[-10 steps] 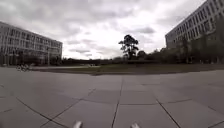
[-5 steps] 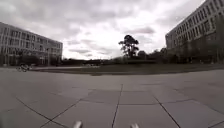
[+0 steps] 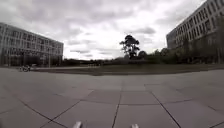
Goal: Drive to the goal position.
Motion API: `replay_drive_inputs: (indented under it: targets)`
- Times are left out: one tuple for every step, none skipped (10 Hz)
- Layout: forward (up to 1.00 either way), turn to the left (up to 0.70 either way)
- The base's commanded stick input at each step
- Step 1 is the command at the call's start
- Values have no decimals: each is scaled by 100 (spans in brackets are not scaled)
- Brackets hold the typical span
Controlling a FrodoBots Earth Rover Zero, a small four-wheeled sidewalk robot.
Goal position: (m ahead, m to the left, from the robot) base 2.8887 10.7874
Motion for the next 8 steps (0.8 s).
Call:
replay_drive_inputs:
  targets:
    - [0, 70]
    - [0, 70]
    - [0, 70]
    - [0, 70]
    - [0, 70]
    - [0, 70]
    - [0, 70]
    - [0, 70]
